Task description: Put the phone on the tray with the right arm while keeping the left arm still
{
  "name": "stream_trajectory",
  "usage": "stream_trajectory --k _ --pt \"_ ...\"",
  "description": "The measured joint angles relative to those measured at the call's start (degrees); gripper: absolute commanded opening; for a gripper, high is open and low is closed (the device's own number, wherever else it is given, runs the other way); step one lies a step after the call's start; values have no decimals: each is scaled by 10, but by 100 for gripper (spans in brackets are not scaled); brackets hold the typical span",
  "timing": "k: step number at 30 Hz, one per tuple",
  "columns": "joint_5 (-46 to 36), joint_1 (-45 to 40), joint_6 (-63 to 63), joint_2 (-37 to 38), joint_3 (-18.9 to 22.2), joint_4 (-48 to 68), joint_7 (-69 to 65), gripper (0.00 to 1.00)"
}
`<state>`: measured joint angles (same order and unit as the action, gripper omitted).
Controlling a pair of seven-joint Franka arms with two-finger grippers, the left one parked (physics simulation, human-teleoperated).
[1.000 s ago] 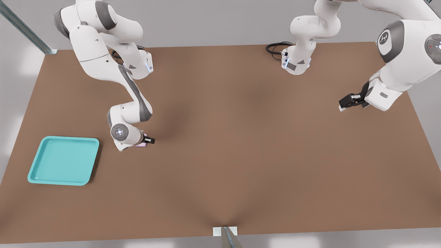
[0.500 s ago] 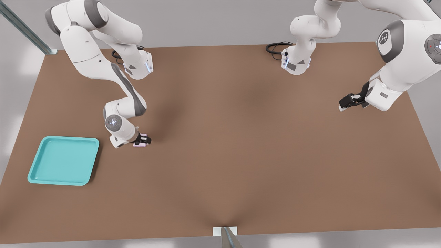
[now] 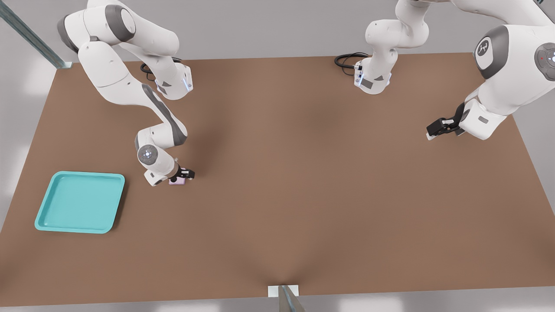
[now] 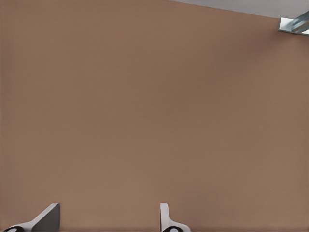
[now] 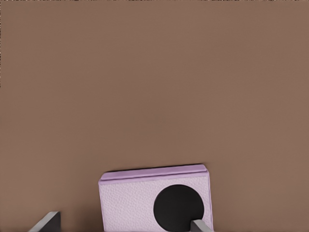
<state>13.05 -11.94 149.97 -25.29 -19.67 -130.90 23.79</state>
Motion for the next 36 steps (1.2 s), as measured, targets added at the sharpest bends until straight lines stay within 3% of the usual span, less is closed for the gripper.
stream_trajectory --k 31,32,34,36 --pt "15 -28 -7 -3 -2 -6 -29 100" --pt "15 -28 -8 -4 -2 -6 -29 98" --pt "15 -28 -9 -5 -2 -6 -29 82" --pt "14 -28 -9 -3 -4 -5 -31 72"
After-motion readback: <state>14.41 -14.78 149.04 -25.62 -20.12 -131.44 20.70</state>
